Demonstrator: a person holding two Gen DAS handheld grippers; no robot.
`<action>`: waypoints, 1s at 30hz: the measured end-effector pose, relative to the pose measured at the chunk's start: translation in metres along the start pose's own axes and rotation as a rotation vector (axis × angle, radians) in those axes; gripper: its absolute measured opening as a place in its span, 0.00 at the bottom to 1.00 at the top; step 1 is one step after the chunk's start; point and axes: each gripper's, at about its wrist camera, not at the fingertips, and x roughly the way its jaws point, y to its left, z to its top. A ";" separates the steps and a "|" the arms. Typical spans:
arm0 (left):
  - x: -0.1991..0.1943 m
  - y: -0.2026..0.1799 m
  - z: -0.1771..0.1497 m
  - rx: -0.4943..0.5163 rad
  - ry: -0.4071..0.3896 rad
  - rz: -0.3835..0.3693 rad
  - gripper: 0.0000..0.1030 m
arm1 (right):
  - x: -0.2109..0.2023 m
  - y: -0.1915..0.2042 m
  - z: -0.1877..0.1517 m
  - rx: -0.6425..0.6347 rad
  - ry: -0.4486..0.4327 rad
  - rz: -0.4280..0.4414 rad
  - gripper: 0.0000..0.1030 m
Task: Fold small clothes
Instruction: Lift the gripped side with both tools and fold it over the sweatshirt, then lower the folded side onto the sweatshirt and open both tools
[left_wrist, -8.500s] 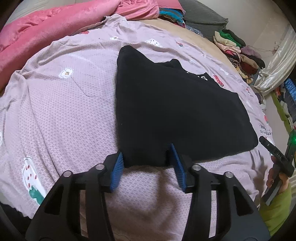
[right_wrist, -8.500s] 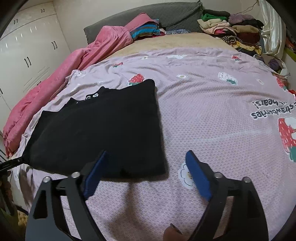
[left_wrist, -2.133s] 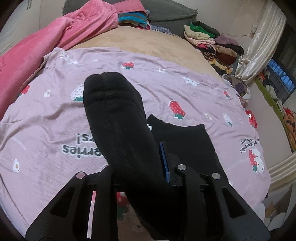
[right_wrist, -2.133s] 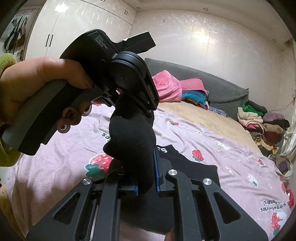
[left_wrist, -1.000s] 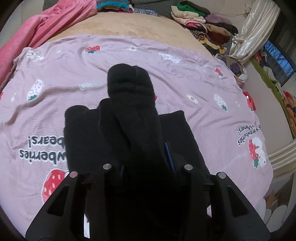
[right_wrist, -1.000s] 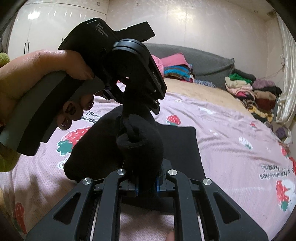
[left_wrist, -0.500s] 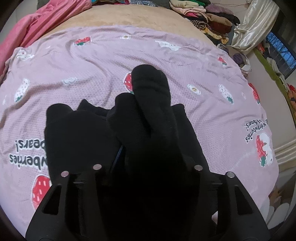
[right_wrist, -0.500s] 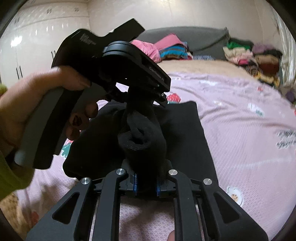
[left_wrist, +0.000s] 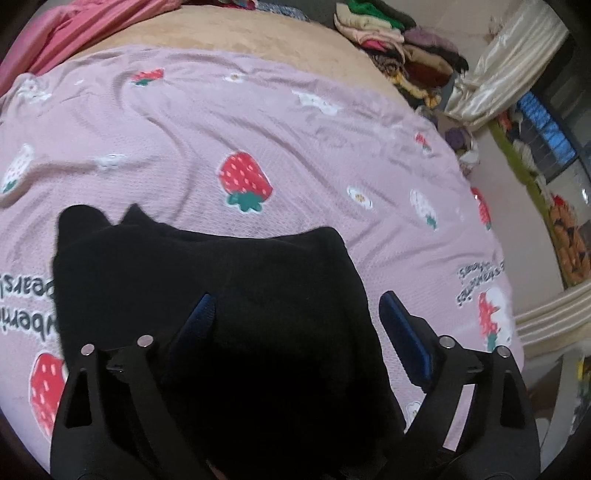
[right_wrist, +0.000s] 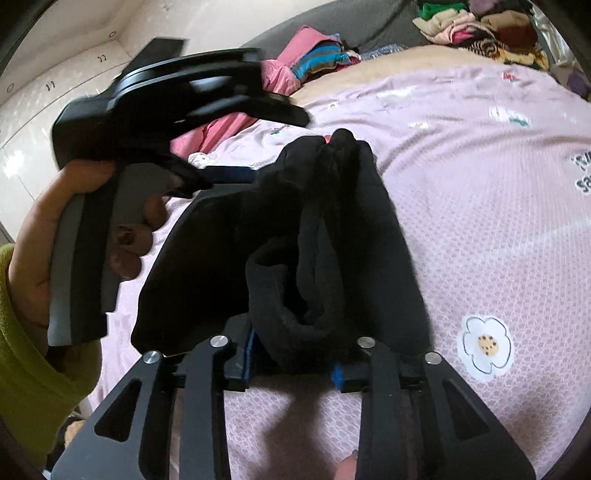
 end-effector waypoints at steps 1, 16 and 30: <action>-0.006 0.003 -0.001 0.001 -0.015 -0.003 0.82 | -0.001 -0.002 0.000 0.006 0.008 0.011 0.32; -0.052 0.068 -0.064 -0.023 -0.107 0.153 0.84 | 0.029 -0.020 0.080 0.054 0.150 0.119 0.72; -0.046 0.062 -0.076 0.030 -0.085 0.168 0.84 | 0.064 0.001 0.106 -0.080 0.217 0.035 0.25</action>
